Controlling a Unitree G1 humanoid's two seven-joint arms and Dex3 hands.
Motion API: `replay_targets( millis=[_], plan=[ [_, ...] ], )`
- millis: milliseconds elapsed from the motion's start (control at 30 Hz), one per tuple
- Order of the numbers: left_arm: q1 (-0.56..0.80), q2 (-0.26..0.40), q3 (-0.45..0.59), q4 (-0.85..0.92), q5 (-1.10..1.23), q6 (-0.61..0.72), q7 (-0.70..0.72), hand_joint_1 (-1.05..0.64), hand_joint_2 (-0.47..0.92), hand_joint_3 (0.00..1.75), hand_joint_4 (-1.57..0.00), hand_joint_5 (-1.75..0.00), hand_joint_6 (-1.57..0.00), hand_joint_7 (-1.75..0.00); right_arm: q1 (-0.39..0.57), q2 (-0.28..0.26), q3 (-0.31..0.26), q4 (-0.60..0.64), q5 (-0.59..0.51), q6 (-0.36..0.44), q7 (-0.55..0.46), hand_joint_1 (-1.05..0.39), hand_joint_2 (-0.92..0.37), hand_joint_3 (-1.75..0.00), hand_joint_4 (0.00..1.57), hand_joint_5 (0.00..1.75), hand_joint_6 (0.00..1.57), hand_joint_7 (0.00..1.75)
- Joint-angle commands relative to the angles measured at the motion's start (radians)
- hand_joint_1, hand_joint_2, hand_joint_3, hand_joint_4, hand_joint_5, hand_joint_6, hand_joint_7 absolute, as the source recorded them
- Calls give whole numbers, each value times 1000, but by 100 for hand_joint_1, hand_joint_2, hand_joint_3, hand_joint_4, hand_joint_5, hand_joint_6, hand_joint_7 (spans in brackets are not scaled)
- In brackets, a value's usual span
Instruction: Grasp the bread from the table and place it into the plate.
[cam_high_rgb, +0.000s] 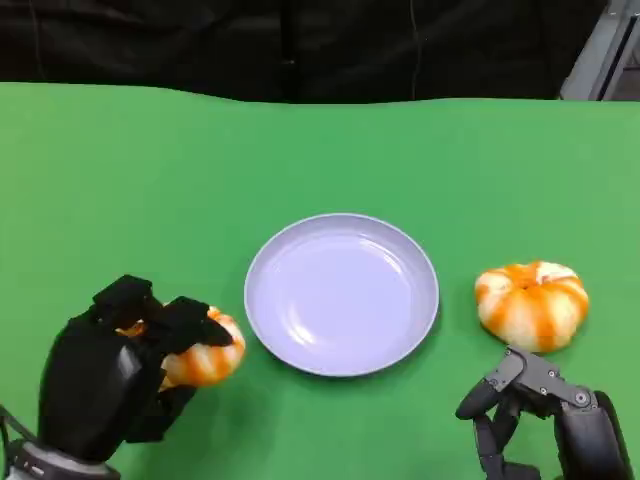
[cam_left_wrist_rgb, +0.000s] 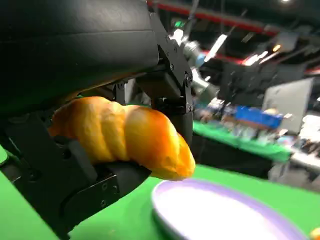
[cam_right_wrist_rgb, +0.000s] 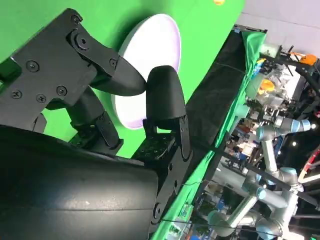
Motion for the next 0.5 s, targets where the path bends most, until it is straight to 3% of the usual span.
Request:
replay_targets(
  millis=[33, 300, 333, 367, 500],
  plan=[
    [-38, 10, -5, 6, 13, -31, 35, -13, 7, 170, -105, -163, -96, -140, -7, -2, -5, 11, 1, -11, -17, -19, -29, -139, 94, 175, 83, 139],
    [-110, -18, -25, 30, 24, -34, 44, -15, 4, 172, -108, -159, -100, -133, -20, -1, -4, 37, 1, -29, -28, -18, -25, -143, 94, 175, 83, 140],
    [-168, -50, -43, 58, 31, -23, 37, -15, 4, 172, -108, -159, -101, -133, -21, 0, -2, 42, 4, -30, -27, -18, -25, -144, 94, 175, 83, 140],
    [-217, -77, -60, 85, 38, -14, 32, -17, 0, 174, -103, -173, -89, -158, -22, 1, 1, 46, 7, -31, -25, -19, -25, -144, 94, 175, 83, 140],
    [-282, -106, -89, 136, 46, -6, 44, -17, -1, 174, -102, -174, -87, -161, -25, 2, 3, 54, 11, -34, -25, -19, -24, -145, 95, 175, 83, 141]
  ],
)
